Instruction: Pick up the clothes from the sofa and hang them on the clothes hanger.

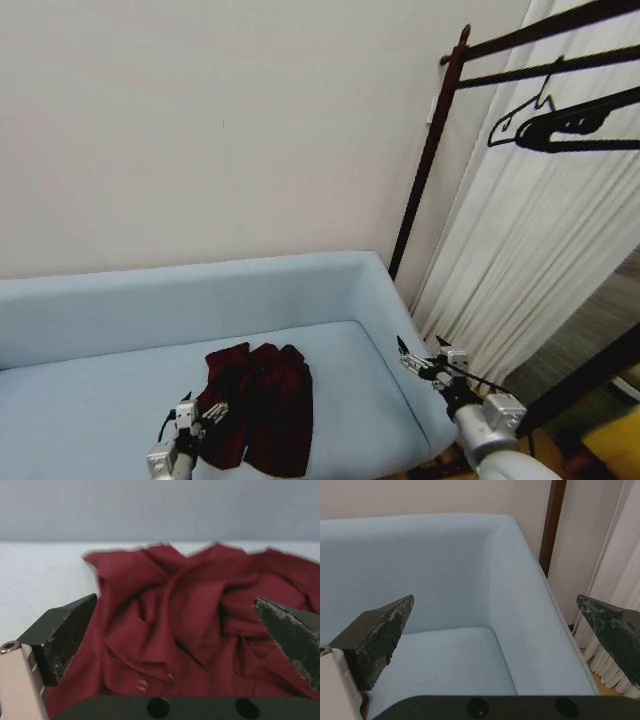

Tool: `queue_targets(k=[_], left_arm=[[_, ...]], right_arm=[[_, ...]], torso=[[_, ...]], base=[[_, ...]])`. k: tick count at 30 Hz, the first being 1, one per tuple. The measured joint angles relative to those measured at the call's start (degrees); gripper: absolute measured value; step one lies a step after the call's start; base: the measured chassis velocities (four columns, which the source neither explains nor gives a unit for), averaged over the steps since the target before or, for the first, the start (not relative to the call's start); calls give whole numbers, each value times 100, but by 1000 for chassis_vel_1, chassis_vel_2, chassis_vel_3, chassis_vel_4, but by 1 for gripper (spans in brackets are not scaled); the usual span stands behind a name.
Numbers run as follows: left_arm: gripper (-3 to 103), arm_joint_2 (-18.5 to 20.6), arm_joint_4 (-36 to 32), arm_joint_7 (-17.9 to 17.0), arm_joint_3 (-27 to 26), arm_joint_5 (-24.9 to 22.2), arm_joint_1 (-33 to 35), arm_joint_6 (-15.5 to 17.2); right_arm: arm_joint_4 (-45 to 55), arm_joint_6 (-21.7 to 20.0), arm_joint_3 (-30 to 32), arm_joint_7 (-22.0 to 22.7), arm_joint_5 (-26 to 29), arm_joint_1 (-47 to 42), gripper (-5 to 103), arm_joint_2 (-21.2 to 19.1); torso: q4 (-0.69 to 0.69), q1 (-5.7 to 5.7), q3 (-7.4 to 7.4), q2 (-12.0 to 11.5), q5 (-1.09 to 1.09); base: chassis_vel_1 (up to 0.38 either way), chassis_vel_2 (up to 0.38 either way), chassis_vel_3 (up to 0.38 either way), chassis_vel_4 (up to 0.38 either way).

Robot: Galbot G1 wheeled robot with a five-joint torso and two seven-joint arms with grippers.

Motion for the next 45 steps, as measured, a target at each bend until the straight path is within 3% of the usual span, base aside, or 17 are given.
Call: queue_targets(k=[8,21,29,31,35,38,41,45], left_arm=[[100,229,372,-304,354,-165,-498,630],[102,173,721,-374,489,-320,-646,610],[84,126,914,-503,495,-343,-754,610],[84,121,940,-504,495,-356,-772,620],[61,95,1024,-545,526,-391,-842,660],[56,85,1026,-552,533,-406,-858,689],[40,74,1068,-553,534,-413,-900,701],[29,53,1108,-554,526,-420,-925,702]], right_arm=[[-209,-34,-132,88,75,179,100,-102],[-288,-35,-200,91,68,212,100,-101],[-350,-31,-220,91,68,235,100,-159],[-362,-30,-220,91,70,246,100,-167],[-379,-30,-220,96,105,282,100,-197],[-382,-31,-221,101,124,299,100,-204],[-389,-36,-221,113,153,306,100,-218],[-389,-51,-224,121,191,303,100,-255]], torso=[[0,0,0,0,0],[0,0,0,0,0],[0,0,0,0,0],[0,0,0,0,0],[0,0,0,0,0],[0,0,0,0,0],[0,1,0,0,0],[0,0,-1,0,0]], base=[[0,0,0,0],[0,0,0,0],[0,0,0,0],[0,0,0,0],[0,0,0,0],[0,0,0,0],[0,0,0,0],[0,0,0,0]])
